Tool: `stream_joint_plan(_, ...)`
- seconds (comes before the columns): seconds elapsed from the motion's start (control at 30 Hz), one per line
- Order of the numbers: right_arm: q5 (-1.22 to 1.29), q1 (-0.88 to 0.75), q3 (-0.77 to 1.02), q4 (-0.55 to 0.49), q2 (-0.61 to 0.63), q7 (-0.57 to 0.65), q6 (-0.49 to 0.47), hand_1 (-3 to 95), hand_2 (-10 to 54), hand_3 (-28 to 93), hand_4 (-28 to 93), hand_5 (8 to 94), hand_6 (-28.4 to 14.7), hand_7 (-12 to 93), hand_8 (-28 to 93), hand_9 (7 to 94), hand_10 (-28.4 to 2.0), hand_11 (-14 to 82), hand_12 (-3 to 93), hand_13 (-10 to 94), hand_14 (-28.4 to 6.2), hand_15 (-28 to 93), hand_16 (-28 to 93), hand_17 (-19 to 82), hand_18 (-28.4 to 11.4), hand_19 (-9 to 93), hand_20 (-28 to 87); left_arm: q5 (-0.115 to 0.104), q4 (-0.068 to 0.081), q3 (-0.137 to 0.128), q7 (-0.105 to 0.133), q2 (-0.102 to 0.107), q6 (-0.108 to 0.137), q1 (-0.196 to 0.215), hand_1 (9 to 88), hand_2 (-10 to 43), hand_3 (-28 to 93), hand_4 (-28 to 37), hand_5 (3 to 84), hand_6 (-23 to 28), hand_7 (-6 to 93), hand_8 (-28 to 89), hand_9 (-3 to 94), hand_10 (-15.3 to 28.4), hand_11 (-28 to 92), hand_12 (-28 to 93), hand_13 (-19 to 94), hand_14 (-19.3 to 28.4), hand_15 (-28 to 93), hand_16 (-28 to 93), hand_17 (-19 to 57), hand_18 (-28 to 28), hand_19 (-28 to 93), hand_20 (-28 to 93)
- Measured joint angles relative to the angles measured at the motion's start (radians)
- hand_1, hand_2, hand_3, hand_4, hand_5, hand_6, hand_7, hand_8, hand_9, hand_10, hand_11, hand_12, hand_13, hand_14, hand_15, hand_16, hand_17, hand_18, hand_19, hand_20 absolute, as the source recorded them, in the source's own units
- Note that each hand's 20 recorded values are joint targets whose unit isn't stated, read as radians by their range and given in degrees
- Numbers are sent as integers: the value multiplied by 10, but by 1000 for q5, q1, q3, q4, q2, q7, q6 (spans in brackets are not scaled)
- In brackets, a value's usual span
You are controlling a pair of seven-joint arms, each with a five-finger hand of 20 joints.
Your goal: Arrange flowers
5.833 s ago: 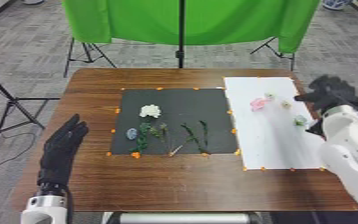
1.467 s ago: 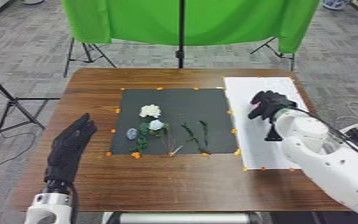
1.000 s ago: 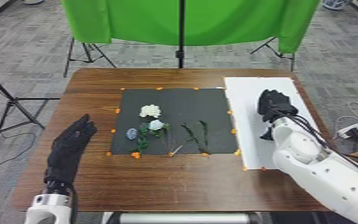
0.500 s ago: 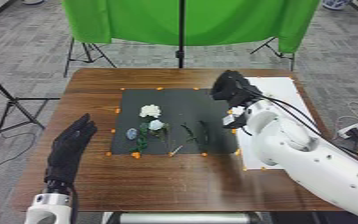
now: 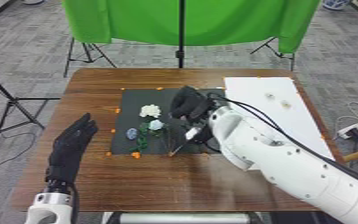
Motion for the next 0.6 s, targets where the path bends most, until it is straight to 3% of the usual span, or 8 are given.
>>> stream_joint_plan(0.6, 101, -30, 13, 28, -1, 53, -37, 591, -95, 497, -110, 733, -18, 132, 99, 883, -124, 173, 287, 937, -18, 529, 332, 696, -67, 932, 441, -2, 1, 1, -4, 0, -4, -1, 270, -95, 667, -172, 377, 32, 63, -40, 366, 112, 98, 165, 271, 151, 121, 71, -3, 151, 39, 184)
